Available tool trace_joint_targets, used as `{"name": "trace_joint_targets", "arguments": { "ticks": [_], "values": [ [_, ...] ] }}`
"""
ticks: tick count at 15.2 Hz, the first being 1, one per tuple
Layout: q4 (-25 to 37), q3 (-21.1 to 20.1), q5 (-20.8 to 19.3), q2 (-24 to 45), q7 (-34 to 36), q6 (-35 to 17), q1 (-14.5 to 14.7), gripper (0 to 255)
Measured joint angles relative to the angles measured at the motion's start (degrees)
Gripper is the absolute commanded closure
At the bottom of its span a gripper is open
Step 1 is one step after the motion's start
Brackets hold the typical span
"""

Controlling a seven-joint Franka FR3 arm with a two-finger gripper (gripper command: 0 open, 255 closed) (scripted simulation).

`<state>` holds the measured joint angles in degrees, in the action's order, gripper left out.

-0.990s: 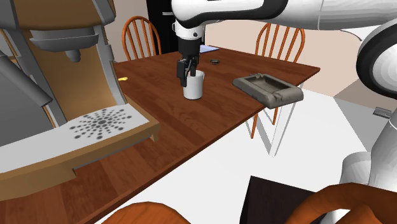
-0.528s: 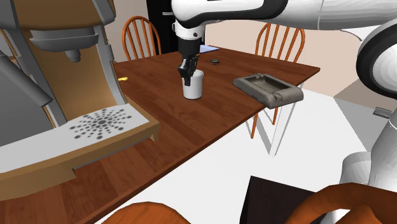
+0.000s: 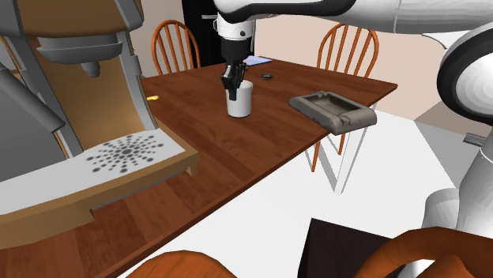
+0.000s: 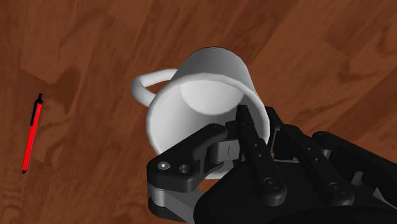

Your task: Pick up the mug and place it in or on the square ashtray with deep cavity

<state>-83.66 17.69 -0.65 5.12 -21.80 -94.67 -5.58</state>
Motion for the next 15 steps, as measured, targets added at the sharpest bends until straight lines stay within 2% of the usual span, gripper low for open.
{"name": "trace_joint_targets", "arguments": {
  "ticks": [7, 15],
  "values": [
    [8.6, 0.26, 0.81, 2.36, -0.67, 6.33, -0.52, 255],
    [21.81, 0.65, 2.55, 7.25, -1.56, 14.85, -1.8, 255]
  ]
}}
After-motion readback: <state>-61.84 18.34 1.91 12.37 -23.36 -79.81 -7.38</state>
